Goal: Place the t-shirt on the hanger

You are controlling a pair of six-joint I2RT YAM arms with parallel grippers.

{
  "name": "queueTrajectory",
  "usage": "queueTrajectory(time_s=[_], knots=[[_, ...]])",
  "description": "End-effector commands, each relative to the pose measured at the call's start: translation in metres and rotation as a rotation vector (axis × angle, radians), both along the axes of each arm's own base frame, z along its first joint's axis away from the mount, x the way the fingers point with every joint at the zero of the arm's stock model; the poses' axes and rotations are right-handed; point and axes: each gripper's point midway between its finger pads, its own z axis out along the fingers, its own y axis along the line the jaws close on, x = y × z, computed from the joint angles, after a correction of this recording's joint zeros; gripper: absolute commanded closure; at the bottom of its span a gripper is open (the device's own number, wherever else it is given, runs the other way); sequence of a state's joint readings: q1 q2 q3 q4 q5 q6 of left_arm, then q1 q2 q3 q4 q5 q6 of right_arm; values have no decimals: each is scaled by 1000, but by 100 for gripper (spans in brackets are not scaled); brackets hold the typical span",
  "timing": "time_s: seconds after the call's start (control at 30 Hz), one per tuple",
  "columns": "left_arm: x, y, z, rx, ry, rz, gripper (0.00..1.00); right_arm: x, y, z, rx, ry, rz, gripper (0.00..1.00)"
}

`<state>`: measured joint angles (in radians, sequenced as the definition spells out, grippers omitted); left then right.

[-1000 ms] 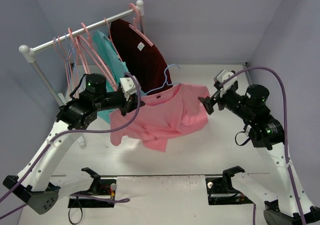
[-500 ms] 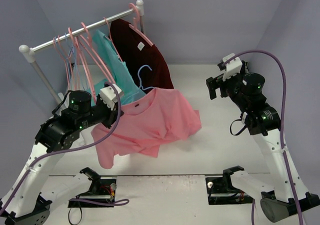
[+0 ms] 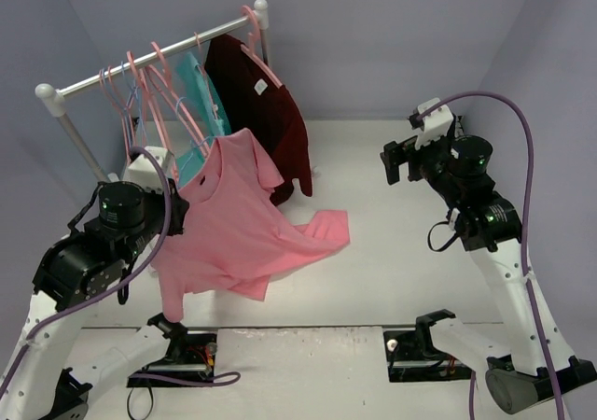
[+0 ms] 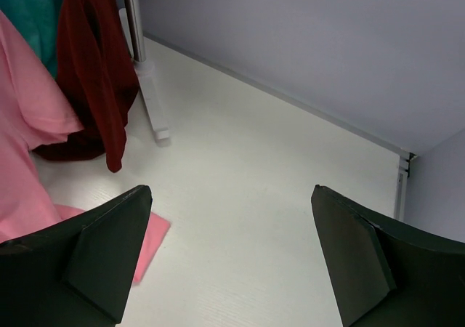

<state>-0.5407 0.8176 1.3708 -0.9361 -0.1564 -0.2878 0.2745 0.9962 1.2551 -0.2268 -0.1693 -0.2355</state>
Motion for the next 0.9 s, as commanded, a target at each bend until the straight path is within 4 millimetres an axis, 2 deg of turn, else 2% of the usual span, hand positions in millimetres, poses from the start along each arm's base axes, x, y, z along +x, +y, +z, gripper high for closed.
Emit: queueTrajectory(time_s=[0.0,0.13,0.2,0.23,0.27,0.33,0.47,0.57,0.63,0.7,0.77,0.83,0.87], knots=[[21,5,54,-169,-119,168,100,8,7,16,48,-64,20,11],[34,4,61,-214,-113,258,100,9,7,14,43,-61,22,11],[39,5,71,-233,-133,302,100,8,8,14,44,-62,30,11],[44,0,74,-228,-133,301,100,8,9,13,43,-60,33,11],[46,2,83,-225,-157,320,100,8,9,12,44,-57,32,11],[60,-15,86,-183,-155,314,100,9,10,10,40,-53,38,10],[85,-41,106,-138,-187,324,100,10,12,7,37,-47,50,10],[108,-49,117,-106,-210,372,100,10,14,7,37,-47,61,10],[126,-58,114,-59,-211,400,100,9,16,7,39,-46,75,10],[134,-60,120,-52,-226,422,100,8,19,6,42,-43,89,10],[153,-69,111,-7,-218,452,100,8,20,3,43,-36,99,10],[162,-70,116,-7,-232,475,100,7,20,2,42,-33,100,10],[171,-73,111,12,-225,482,100,7,21,0,44,-29,101,10]])
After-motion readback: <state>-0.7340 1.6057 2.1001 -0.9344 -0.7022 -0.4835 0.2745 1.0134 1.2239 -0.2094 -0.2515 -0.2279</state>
